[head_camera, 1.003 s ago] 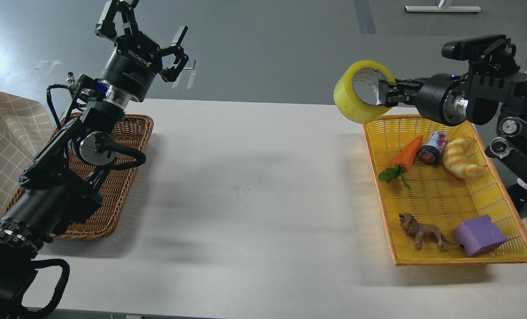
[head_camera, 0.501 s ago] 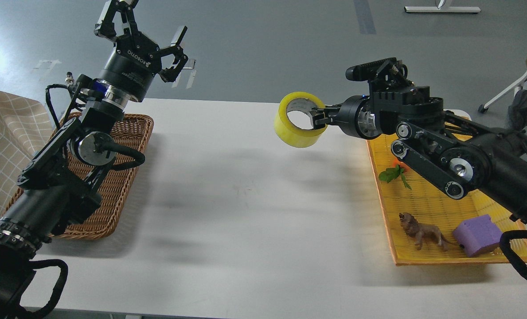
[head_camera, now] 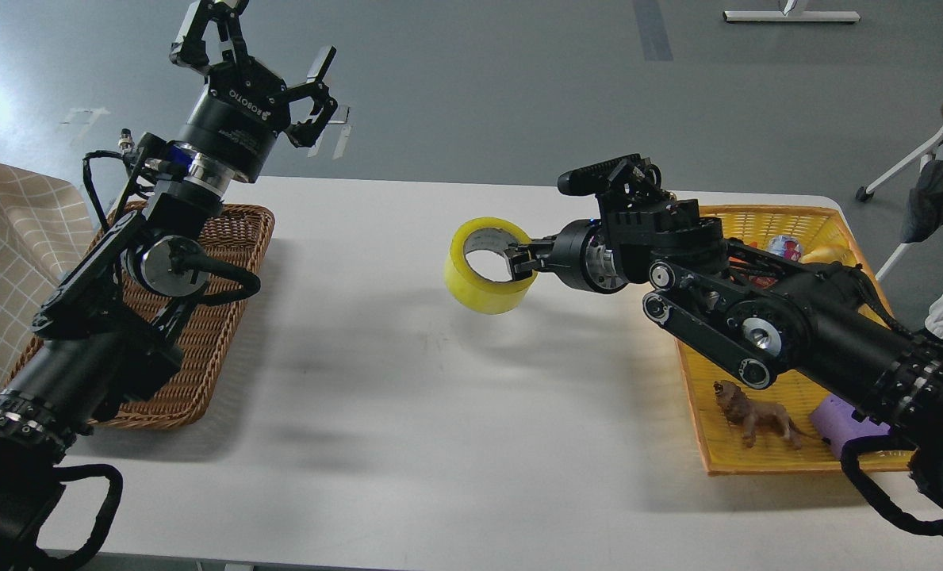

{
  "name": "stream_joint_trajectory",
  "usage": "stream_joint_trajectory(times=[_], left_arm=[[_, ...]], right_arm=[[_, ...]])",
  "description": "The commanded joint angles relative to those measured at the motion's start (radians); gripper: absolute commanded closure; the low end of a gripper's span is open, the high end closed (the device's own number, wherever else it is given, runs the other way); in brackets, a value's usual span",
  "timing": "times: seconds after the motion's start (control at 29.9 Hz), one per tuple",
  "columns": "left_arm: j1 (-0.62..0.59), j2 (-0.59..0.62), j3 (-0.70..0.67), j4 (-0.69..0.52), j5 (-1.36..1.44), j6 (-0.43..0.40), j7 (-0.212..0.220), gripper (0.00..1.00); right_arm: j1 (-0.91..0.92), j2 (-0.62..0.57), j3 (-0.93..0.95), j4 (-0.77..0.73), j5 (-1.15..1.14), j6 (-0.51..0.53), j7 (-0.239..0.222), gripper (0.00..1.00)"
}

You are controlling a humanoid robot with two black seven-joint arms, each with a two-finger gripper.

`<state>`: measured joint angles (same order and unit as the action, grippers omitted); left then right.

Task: Place and transfer tape with both arms
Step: 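Lift the tape roll out of the yellow basket toward the table center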

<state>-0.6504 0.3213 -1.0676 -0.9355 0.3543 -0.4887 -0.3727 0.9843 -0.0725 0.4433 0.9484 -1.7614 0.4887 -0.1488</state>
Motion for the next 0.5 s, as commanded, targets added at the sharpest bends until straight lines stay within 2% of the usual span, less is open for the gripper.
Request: stream_joint_trajectory(times=[0.0,0.47], left_arm=[[-0.002,0.002,0.000,0.000,0.000,0.000,0.000,0.02],[-0.002,0.001,0.000,-0.002,0.000,0.000,0.000,0.02]], right_arm=[[-0.022,0.017,0.000,-0.011,-0.001,0.000,0.000,1.00],[-0.039,0.056,-0.072,-0.060,-0.010,0.000,-0.002,1.00]])
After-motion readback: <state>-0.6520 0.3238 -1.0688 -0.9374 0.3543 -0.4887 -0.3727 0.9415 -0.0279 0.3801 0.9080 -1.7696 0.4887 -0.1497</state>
